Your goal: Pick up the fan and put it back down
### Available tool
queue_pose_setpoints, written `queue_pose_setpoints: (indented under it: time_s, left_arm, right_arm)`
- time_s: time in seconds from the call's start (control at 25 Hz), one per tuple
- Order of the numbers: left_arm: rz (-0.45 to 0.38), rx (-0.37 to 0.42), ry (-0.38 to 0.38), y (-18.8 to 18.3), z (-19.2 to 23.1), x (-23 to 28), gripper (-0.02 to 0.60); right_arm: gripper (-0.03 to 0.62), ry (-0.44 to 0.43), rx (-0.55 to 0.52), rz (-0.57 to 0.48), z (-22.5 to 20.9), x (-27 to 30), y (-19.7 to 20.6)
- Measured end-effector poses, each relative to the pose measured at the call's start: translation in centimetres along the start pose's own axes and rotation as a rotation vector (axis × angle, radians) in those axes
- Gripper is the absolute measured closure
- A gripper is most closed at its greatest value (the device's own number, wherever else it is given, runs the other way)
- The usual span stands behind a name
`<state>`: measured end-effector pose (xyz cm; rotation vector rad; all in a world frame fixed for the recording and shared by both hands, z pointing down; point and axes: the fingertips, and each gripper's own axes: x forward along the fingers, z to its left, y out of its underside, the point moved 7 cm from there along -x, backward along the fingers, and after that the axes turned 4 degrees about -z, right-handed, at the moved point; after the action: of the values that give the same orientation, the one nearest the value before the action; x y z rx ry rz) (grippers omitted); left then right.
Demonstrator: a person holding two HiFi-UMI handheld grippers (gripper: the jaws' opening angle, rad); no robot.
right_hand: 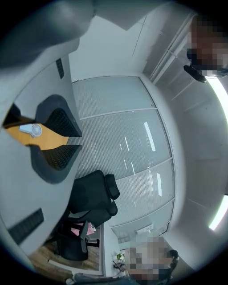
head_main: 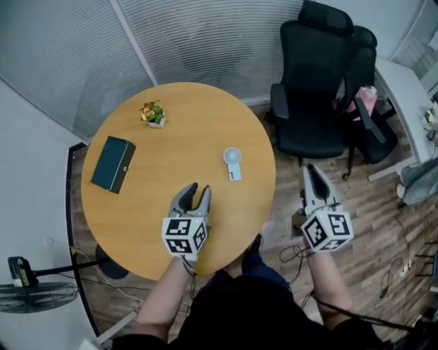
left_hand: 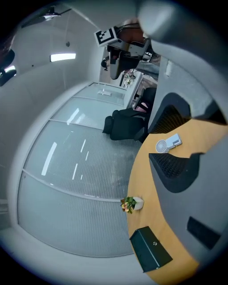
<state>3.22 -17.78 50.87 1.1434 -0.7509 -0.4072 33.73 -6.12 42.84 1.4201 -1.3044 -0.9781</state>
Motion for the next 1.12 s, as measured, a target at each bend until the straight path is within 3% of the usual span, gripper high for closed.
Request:
queue_pose_setpoints:
  time_s: [0.52,1.12]
  left_arm:
    - [0.26,-0.103,-0.101,8.4,-0.8,17.0,0.354]
    - [0.426,-0.169,-0.229,14.2,-0.7,25.2,0.29]
  right_arm:
    - [0.537,0.114,0.017,0.11,-13.0,2.6,2.7]
    - [0.539,0.141,-0.003,0.177,-17.5,3.5,4.4]
